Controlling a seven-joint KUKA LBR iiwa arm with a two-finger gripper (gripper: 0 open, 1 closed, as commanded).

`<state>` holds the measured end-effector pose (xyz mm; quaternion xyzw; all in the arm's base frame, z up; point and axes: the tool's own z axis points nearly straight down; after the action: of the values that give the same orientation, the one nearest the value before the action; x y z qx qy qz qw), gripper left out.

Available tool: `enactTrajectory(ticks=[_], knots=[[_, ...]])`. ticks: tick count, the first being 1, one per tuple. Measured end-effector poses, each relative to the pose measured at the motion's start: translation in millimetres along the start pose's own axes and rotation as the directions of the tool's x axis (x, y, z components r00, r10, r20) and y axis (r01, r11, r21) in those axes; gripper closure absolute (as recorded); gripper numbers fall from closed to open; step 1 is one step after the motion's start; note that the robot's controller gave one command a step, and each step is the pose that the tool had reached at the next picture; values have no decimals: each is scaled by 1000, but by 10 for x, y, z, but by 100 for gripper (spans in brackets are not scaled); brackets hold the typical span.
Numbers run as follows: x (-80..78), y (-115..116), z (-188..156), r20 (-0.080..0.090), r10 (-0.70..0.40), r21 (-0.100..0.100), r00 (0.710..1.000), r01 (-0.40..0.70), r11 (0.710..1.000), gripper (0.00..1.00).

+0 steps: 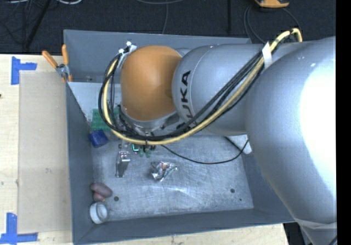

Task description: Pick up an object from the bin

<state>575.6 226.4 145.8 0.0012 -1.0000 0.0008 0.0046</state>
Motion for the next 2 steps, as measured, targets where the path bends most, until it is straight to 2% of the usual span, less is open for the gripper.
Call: enactTrajectory(ticks=[1,2], knots=[[-18,-749,484,2,40,4,999,-40,999,0],[149,-1093,736,10,241,-9,970,-241,970,0]])
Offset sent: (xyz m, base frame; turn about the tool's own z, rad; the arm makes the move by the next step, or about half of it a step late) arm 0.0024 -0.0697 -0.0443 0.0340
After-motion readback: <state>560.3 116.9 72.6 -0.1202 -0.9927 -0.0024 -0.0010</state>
